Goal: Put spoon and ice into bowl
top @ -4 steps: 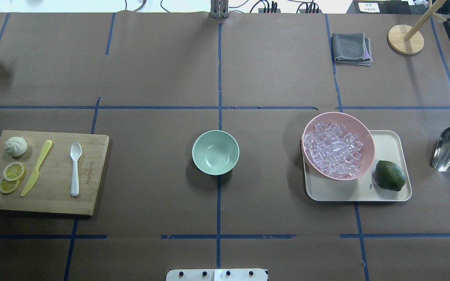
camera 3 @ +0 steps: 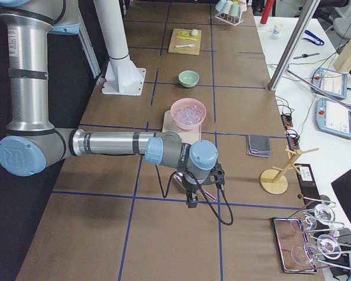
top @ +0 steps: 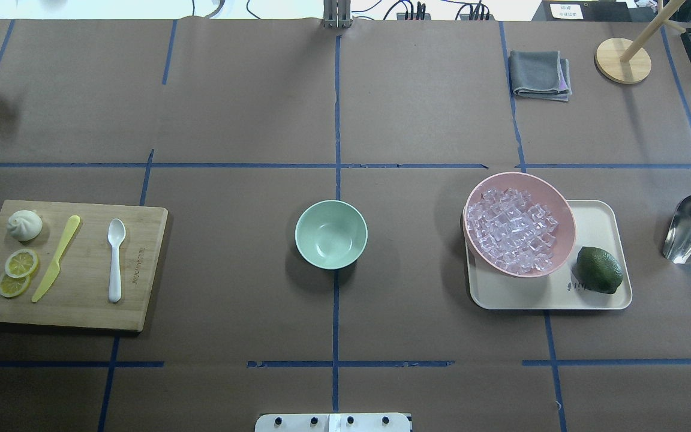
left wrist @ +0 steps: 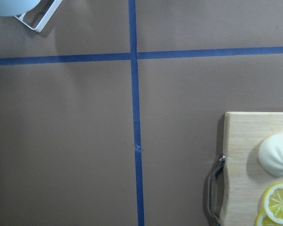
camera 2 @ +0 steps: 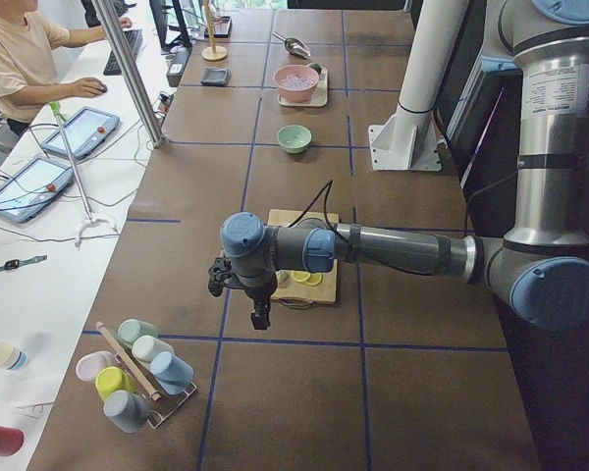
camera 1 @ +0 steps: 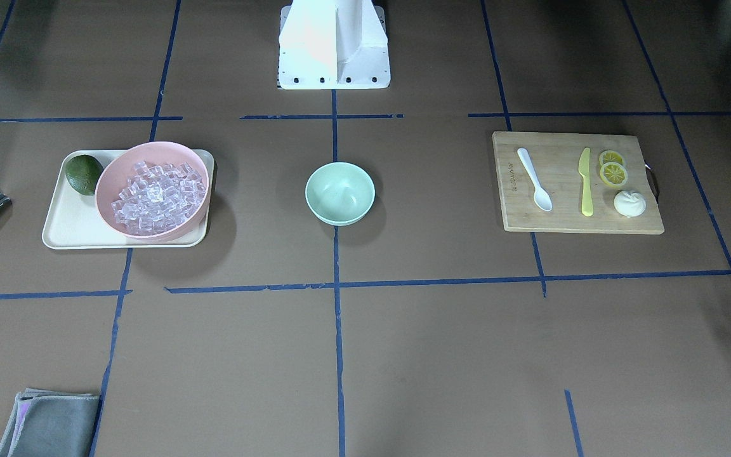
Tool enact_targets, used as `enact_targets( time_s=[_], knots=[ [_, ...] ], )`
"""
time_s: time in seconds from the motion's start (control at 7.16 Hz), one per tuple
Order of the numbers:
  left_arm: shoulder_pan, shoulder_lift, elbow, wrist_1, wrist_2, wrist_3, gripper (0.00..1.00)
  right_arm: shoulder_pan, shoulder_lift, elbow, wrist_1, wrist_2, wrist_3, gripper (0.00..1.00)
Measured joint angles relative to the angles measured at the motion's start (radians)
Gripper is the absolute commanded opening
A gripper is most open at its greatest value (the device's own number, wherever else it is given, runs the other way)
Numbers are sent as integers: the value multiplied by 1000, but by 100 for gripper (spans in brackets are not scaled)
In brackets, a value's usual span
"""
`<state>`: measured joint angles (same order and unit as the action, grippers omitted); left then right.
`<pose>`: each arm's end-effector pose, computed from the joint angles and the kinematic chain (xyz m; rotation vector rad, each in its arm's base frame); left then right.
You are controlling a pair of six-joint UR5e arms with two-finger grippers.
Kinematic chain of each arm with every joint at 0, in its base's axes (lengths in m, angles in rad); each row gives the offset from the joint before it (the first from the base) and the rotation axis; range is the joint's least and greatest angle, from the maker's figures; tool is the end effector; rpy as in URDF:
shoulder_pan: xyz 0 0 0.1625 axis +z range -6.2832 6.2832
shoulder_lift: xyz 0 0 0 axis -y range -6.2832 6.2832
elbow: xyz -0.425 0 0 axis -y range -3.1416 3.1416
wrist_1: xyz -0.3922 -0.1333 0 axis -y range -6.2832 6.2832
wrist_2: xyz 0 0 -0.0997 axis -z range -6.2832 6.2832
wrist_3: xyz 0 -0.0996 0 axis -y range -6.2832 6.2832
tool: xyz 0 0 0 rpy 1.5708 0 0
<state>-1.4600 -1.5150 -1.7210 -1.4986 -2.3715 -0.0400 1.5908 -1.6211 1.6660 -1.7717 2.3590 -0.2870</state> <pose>-0.0097 -0.4719 0.6170 -0.0394 0.8002 0.0759 0.0718 -0.4567 0.6542 -0.0259 -0.8011 -0.1911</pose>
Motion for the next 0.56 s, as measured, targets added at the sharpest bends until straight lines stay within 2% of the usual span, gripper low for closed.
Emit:
enact_targets(
  time_s=[0.28, 0.56],
  knots=[
    [15, 8, -8, -25, -12, 8, 100, 0, -2, 0, 0, 3, 1, 99],
    [59, 54, -20, -164, -71, -42, 100, 0, -8, 0, -1, 4, 2, 99]
  ],
)
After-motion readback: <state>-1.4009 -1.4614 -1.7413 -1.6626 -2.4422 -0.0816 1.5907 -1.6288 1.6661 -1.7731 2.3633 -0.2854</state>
